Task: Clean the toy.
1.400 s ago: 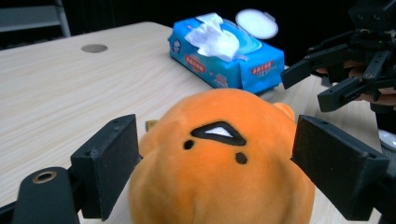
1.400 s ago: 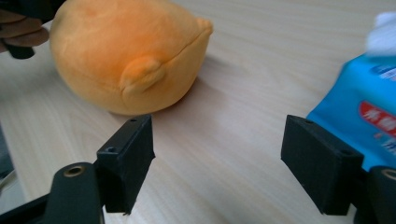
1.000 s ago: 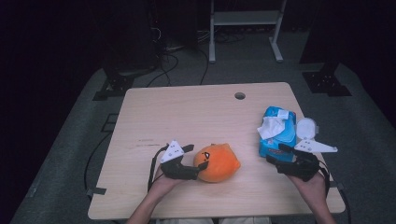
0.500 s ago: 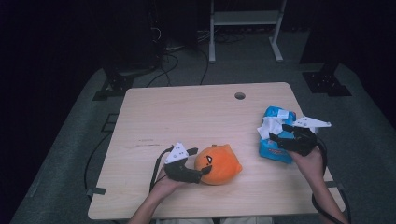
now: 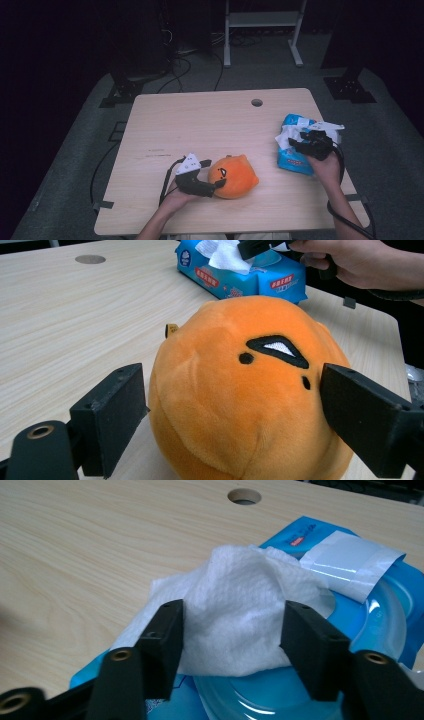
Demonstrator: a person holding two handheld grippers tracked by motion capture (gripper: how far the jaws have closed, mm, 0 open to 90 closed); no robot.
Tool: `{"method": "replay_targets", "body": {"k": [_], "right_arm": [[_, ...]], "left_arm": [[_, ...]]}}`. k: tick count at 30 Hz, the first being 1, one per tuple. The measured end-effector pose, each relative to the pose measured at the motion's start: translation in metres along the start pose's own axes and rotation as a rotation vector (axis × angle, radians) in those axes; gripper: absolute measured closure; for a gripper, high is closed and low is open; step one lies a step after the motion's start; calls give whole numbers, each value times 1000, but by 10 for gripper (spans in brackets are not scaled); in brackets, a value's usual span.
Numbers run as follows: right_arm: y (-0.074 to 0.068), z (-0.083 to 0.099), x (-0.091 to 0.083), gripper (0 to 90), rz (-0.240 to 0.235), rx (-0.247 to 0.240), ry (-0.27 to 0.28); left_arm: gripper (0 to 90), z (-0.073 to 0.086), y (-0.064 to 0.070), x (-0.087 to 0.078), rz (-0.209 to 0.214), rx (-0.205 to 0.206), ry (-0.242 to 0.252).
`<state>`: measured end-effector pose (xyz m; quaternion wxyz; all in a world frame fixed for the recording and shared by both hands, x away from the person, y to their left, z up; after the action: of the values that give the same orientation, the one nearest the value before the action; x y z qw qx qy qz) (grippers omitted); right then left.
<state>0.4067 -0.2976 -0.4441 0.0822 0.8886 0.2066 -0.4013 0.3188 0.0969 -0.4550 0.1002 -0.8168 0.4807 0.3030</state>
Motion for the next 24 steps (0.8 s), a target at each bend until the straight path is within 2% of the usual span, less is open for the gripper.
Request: {"method": "replay_targets", "body": {"k": [3, 7, 10, 12, 14, 15, 18, 24], "right_arm": [[-1, 1, 4, 512, 24, 9, -13], [-4, 0, 5, 558, 30, 15, -22], [-3, 0, 3, 624, 28, 19, -3], [1, 2, -1, 695, 22, 40, 6], [2, 2, -1, 718, 22, 37, 6], [2, 3, -1, 749, 38, 32, 4], [4, 3, -3, 813, 44, 40, 8], [9, 7, -7, 866, 5, 81, 47]], "left_arm": [[117, 1, 0, 2, 8, 4, -5], [113, 0, 0, 3, 14, 3, -7], [111, 0, 1, 3, 12, 3, -10], [111, 0, 2, 3, 7, 16, -15], [111, 0, 2, 3, 5, 15, -14], [110, 0, 2, 3, 5, 13, -15], [110, 1, 2, 3, 5, 13, -11], [108, 2, 2, 4, 15, 12, -13]]}}
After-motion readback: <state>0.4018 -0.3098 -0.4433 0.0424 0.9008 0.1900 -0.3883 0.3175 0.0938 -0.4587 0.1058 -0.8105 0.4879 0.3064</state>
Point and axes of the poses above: each handheld gripper's, and its own axes: x roughly forward along the jaws, z roughly out of its underside, y roughly to its right, the point moved 2 cm from there along x, roughly forward along the jaws, and after that the axes turned 13 degrees about -y, right-handed, at the moved point
